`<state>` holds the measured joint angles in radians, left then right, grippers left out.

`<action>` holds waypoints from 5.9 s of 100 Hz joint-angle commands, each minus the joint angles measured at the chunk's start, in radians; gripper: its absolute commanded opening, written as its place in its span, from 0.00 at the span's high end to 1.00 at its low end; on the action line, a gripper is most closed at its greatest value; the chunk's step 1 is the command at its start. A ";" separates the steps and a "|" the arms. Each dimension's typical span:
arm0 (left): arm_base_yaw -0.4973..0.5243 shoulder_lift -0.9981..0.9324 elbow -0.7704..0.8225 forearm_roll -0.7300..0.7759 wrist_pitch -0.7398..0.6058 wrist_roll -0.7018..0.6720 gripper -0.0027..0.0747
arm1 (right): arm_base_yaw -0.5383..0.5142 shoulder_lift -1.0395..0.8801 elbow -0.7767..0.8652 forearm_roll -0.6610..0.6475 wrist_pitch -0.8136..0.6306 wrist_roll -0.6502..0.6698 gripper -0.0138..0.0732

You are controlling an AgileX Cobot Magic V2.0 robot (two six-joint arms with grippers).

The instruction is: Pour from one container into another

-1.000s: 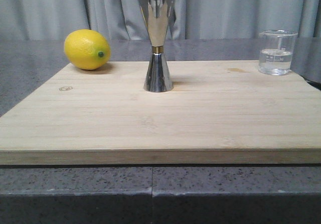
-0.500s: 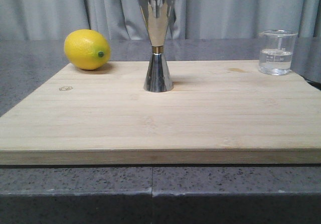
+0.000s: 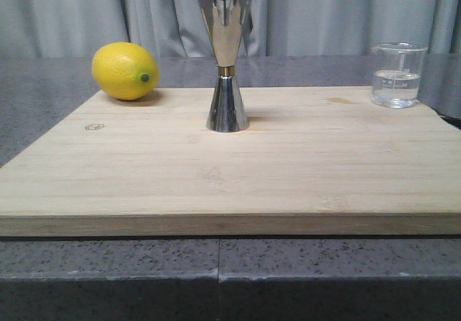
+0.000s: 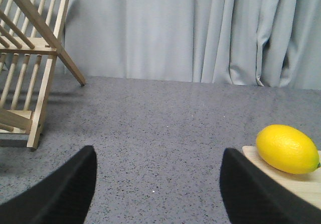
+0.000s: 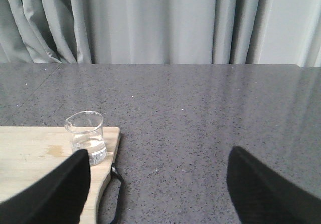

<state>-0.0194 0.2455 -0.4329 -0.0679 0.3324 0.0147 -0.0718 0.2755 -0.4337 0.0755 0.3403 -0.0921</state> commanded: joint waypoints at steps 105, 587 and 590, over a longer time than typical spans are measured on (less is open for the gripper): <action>0.003 0.145 -0.245 -0.073 0.298 0.082 0.18 | -0.003 0.037 -0.054 0.012 0.005 -0.010 0.13; -0.390 1.585 -0.630 -1.782 0.932 2.274 0.87 | -0.001 0.531 -0.397 0.385 0.219 -0.407 0.13; -0.390 1.585 -0.635 -1.782 0.932 2.274 0.87 | -0.001 0.531 -0.397 0.396 0.215 -0.413 0.13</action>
<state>-0.4006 1.8750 -1.0320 -1.7730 1.1539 2.2838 -0.0718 0.8076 -0.7948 0.4160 0.6359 -0.4660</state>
